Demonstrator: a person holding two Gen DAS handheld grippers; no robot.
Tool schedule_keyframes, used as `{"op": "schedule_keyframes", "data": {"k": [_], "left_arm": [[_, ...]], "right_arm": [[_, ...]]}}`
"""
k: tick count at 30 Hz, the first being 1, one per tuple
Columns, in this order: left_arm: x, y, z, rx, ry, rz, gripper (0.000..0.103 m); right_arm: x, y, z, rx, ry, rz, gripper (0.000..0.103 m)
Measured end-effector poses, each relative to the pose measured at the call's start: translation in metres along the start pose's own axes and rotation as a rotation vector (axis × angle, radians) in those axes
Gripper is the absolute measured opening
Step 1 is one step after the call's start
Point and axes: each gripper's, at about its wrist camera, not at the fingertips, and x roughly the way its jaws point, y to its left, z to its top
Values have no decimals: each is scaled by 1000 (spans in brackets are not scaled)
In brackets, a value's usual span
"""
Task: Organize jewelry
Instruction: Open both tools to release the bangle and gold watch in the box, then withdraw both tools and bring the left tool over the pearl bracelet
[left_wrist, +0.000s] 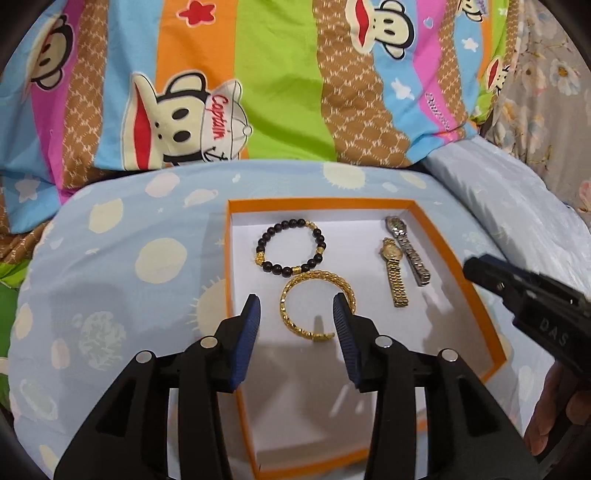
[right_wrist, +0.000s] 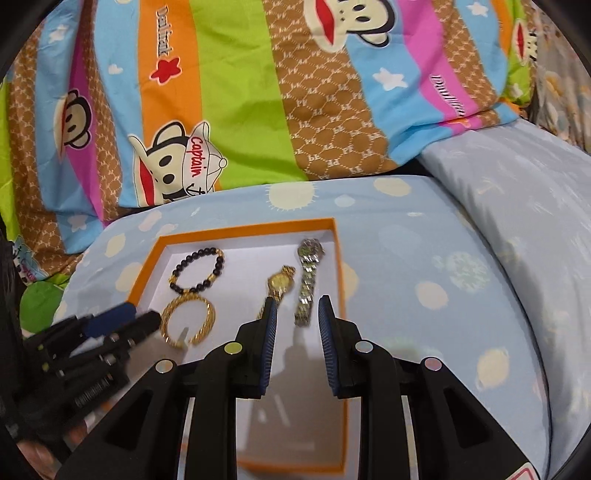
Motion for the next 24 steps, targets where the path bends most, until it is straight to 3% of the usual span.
{"op": "schedule_keyframes", "data": {"k": [11,24], "left_arm": [[-57,5,-47,-15,14,-19,39],[-97,-4,-107,-18,63,-30,39]], "right_arm": [[-62,8,-78,-10,19,2,23],[-94,30,-143,-19,69,25,23]]}}
